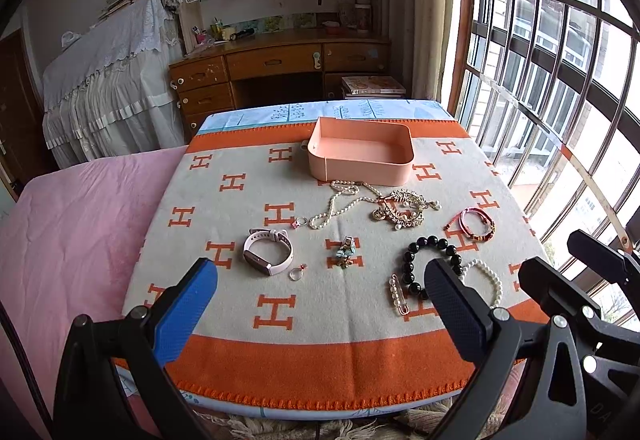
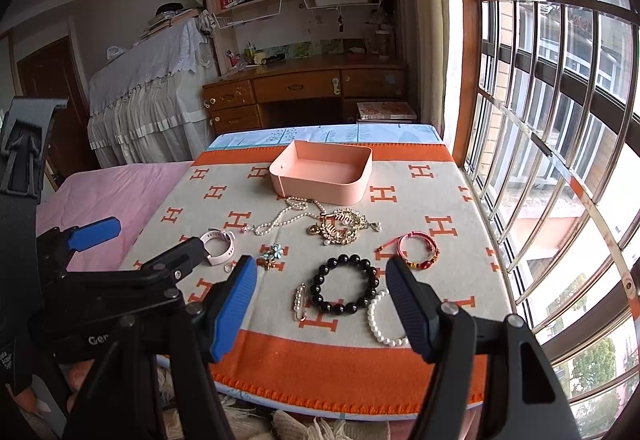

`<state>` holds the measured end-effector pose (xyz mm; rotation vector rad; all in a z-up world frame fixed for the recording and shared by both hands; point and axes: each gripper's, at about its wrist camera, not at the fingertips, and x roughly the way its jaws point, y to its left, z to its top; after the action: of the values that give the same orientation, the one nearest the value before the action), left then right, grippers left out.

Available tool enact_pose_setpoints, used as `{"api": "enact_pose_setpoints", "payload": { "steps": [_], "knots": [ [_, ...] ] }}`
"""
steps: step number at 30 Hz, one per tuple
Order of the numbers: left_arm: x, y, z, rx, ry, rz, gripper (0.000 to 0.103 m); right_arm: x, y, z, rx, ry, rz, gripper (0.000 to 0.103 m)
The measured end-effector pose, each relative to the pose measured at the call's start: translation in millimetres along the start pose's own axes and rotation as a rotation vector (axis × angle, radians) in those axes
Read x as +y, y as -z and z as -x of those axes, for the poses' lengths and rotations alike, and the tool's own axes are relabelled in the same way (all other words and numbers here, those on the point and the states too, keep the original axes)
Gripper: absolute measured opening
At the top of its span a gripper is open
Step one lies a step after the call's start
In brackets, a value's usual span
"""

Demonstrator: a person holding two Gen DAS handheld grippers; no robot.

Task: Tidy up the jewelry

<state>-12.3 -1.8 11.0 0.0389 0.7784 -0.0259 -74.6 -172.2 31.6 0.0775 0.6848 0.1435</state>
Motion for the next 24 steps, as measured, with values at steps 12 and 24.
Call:
{"api": "enact_pose_setpoints", "payload": {
  "steps": [12,24],
  "knots": [
    [0.1,2.0,-0.8,0.005,0.0,-0.001,0.102,-0.4,-0.2,0.6,0.005,-0.002,-0.002,0.068],
    [1.7,6.4,-1.9,0.014,0.002,-0.002,0.102,-0.1,1.1,0.5,0.009,-0.004,-0.004,0.068]
  ]
}}
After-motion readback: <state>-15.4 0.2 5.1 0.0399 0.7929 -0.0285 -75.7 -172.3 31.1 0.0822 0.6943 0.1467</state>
